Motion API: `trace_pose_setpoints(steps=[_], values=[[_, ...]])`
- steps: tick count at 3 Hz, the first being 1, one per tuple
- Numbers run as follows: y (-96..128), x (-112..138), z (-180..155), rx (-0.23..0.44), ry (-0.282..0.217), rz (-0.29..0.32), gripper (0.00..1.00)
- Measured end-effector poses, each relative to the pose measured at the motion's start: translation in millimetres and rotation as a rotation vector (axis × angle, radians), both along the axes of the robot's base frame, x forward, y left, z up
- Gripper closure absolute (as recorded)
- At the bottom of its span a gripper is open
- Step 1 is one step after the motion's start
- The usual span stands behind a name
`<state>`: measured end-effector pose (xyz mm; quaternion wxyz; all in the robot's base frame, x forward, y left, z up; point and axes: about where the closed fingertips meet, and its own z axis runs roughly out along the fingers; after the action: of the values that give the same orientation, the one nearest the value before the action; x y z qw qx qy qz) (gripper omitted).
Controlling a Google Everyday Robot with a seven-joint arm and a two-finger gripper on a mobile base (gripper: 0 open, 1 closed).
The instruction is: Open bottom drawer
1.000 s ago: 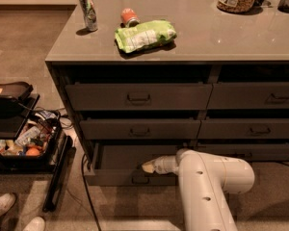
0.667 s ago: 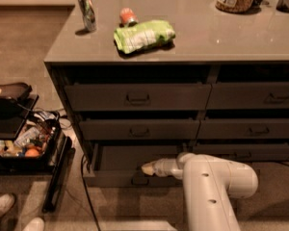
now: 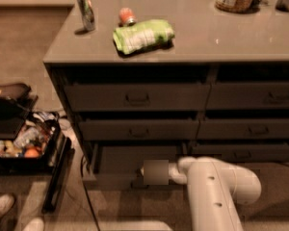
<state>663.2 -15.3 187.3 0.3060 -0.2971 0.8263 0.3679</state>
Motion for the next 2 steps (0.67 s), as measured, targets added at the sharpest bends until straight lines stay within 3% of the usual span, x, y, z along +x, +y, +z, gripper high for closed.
trace_pose_setpoints(steps=[1,2], values=[[0,1,3,0.000,0.000,0.000,1.00],[7,-18,-6,0.051,-0.021,0.002,1.00]])
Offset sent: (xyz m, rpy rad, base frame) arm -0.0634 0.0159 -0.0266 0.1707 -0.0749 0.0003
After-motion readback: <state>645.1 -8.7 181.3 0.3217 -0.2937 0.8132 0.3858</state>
